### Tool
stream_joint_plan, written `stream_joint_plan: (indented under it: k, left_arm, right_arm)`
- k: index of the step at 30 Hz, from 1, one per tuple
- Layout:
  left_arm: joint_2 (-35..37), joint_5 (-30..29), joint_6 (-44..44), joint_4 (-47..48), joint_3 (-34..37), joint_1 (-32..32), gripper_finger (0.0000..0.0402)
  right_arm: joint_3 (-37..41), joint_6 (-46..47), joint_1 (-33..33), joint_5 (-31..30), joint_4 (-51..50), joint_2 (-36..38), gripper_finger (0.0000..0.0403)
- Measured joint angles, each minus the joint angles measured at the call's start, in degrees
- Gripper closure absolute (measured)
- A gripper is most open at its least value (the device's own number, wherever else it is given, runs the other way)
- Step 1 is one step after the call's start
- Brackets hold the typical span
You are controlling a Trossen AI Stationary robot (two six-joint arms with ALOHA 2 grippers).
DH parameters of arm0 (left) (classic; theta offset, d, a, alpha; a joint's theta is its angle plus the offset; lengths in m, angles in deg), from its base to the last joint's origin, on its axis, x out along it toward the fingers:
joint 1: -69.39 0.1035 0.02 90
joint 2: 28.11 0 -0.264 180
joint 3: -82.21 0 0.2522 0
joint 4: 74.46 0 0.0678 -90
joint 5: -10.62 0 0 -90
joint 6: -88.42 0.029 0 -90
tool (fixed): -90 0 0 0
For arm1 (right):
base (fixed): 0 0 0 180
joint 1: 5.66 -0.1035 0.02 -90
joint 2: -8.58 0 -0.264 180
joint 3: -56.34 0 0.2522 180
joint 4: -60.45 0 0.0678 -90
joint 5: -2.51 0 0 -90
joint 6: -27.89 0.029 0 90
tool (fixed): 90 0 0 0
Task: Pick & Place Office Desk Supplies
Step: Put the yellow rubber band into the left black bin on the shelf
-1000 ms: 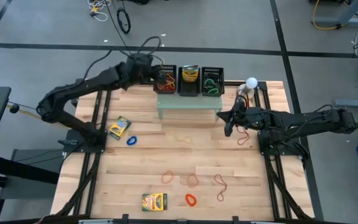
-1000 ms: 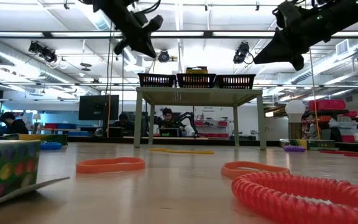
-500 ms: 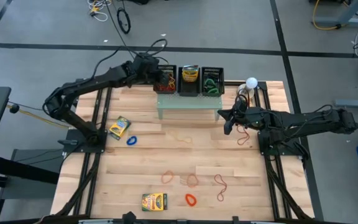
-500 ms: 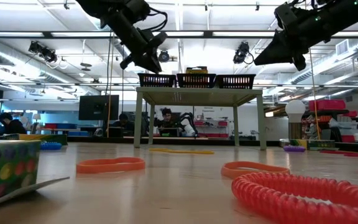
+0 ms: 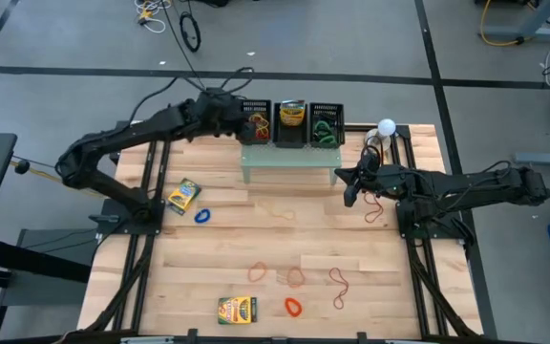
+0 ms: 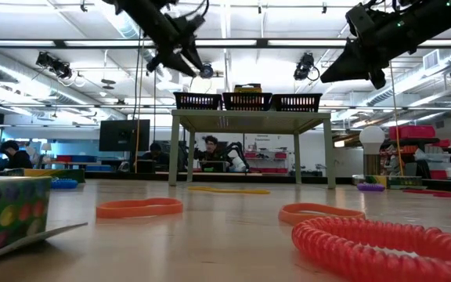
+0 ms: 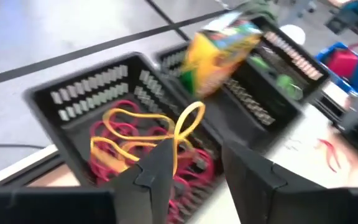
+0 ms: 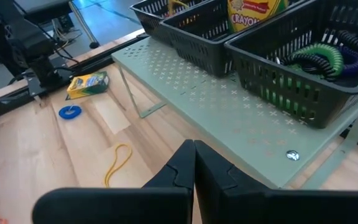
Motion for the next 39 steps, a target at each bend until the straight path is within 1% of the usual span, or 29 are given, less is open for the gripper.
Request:
stream_joint_plan:
  k: [4, 8, 10, 12, 14, 18, 22, 24, 27, 29, 31, 36, 39]
  left_arm:
    - [2.4, -0.9, 2.0, 2.0, 0.0, -4.6, 0.0289]
    - [3.3, -6.7, 4.3, 2.3, 1.5, -10.4, 0.0335]
    - [3.3, -8.0, 5.7, 2.0, 2.3, -11.9, 0.0359]
    - [3.2, -8.4, 7.4, -0.9, 3.1, -11.9, 0.0384]
    - [2.8, -8.3, 8.3, -3.5, 3.4, -10.3, 0.0394]
    - [2.5, -4.6, 8.9, -8.9, 3.4, -5.0, 0.0396]
    - [2.6, -0.4, 8.5, -9.1, 1.9, 0.6, 0.0397]
    - [2.6, 2.1, 6.5, -8.5, 1.7, 3.2, 0.0392]
    - [2.5, 4.9, 2.2, -4.5, 1.7, 6.3, 0.0376]
    - [2.2, 6.4, 0.6, -2.6, 1.7, 7.7, 0.0365]
    - [1.2, 7.5, -1.1, -2.7, 1.7, 8.6, 0.0360]
    - [-2.1, 11.9, -5.8, -2.2, 1.7, 11.1, 0.0363]
    - [-3.6, 12.2, -6.0, -2.0, 1.7, 11.4, 0.0366]
  right_arm:
    - [0.0, 0.3, 0.0, -1.0, 0.0, 0.0, 0.0396]
    - [0.0, 0.2, 0.0, -1.1, 0.0, 0.0, 0.0396]
    - [0.0, 0.8, 0.0, -1.0, 0.2, 0.0, 0.0396]
    - [0.0, 1.6, 0.0, -1.1, 0.3, 0.0, 0.0396]
    - [0.0, 1.6, 0.0, -1.1, 0.3, 0.0, 0.0396]
    - [0.0, 0.9, 0.0, -1.1, 0.3, 0.0, 0.0396]
    - [0.0, 0.8, 0.0, -1.1, 0.3, 0.0, 0.0396]
    - [0.0, 0.8, 0.0, -1.1, 0.3, 0.0, 0.0396]
    - [0.0, 0.9, 0.0, -1.1, 0.3, 0.0, 0.0396]
    - [0.0, 0.9, 0.0, -1.1, 0.3, 0.0, 0.0396]
    - [0.0, 0.8, 0.0, -1.1, 0.3, 0.0, 0.0396]
    - [0.0, 0.9, 0.0, -1.2, 0.3, 0.0, 0.0396]
    - [0.0, 0.9, 0.0, -1.2, 0.3, 0.0, 0.0396]
